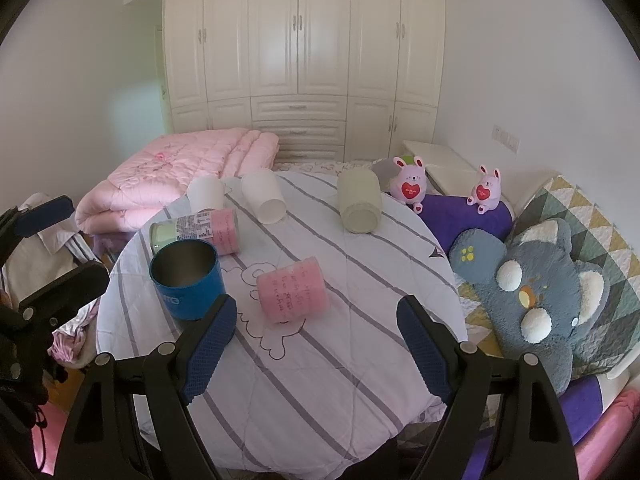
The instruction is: Flip cup upright
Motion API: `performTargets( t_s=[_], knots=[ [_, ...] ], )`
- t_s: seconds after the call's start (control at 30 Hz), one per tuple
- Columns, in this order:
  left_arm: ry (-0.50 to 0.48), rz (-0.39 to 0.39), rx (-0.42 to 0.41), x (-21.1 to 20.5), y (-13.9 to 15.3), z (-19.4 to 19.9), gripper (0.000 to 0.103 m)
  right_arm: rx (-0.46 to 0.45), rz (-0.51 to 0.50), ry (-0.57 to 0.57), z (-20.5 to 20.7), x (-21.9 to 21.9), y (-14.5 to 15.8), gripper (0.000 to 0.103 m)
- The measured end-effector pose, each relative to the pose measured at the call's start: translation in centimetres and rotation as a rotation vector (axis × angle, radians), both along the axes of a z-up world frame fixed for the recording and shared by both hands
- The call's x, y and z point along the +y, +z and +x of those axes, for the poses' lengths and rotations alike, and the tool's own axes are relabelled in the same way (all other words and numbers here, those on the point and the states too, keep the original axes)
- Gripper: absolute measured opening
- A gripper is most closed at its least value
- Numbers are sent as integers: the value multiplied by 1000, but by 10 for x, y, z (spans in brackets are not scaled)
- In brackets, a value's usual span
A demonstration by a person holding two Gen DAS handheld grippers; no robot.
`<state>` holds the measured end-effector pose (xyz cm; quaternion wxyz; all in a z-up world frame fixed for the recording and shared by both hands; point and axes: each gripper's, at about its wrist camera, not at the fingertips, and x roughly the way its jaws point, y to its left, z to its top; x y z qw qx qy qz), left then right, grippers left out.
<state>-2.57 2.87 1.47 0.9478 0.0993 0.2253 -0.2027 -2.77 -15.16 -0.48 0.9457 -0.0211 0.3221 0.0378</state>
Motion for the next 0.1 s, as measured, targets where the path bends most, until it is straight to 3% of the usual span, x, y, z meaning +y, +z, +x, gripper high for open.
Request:
performTargets(
  t_s=[0.1],
  knots=[
    [-1, 4, 0, -3, 0, 2, 103, 5, 3, 0, 2, -2, -2, 83]
  ],
)
